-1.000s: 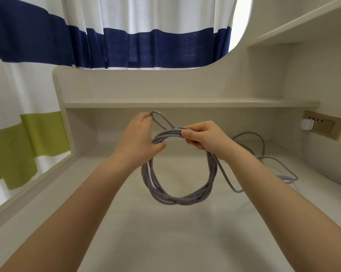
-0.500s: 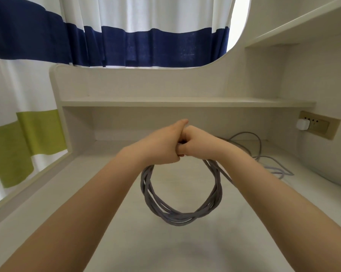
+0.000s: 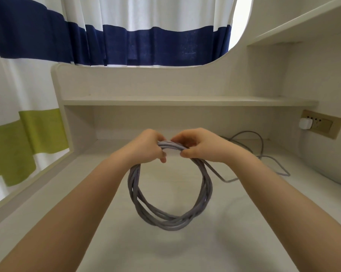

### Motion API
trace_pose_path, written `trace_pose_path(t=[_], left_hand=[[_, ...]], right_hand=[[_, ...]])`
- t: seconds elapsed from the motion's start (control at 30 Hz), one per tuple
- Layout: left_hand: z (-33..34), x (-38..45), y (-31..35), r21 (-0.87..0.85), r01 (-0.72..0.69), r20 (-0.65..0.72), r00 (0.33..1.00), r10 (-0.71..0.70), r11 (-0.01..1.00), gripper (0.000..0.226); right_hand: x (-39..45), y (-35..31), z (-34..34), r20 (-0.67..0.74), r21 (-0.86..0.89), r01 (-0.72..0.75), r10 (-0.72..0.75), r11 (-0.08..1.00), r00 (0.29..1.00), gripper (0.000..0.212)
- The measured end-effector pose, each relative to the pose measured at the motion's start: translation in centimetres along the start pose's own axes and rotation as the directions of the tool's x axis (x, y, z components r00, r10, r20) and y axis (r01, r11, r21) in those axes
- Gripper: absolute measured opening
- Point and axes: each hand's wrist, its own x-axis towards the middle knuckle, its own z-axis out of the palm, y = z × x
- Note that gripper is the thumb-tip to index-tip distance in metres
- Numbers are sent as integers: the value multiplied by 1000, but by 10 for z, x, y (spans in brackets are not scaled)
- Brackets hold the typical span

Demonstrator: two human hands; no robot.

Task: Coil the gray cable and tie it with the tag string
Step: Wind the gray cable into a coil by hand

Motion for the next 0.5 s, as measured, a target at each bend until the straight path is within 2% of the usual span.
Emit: trace_pose_path(t=[0.07, 0.2, 0.3, 0.4, 0.5], left_hand=[[-2, 0, -7, -59, 1, -29, 1000, -3, 998, 10], [-5, -2, -17, -128, 25, -70, 997, -35, 991, 15], [-4, -4, -20, -169, 22, -77, 996, -36, 985, 22], [-5, -5, -25, -246, 27, -78, 996, -47, 969, 17], [-6, -6, -28, -250, 34, -45, 998, -46, 968, 18]], right_hand=[[-4, 2, -4, -73, -193, -52, 39, 980, 997, 34], [-12, 7, -5, -183, -469, -156, 78, 869, 980, 16], [-13, 11, -3, -204, -444, -184, 101, 877, 974, 15], [-15, 16, -3, -206, -379, -194, 122, 905, 971, 15], [-16, 21, -4, -222, -360, -172, 95, 917, 970, 14]])
